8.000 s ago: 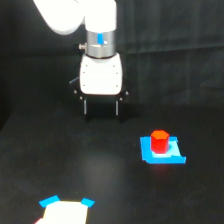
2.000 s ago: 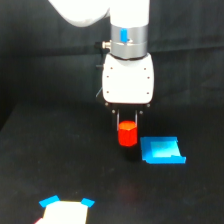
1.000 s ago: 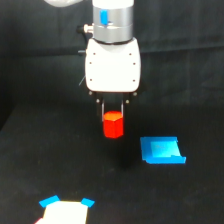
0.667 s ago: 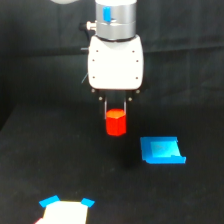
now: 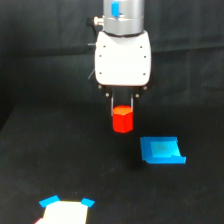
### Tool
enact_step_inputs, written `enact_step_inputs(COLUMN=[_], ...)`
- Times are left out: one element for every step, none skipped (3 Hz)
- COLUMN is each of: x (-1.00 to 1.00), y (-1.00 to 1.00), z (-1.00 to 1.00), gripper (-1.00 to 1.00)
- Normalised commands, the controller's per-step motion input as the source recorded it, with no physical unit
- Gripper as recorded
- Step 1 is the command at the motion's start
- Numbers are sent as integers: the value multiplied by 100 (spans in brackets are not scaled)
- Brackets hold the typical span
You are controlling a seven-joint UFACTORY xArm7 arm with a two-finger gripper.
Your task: Pick up the red object from the table
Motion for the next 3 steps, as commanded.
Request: enact_step_inputs(x=[-8, -48, 13], y=[-10, 35, 21], z=[1, -41, -31], gripper=[-76, -98, -100])
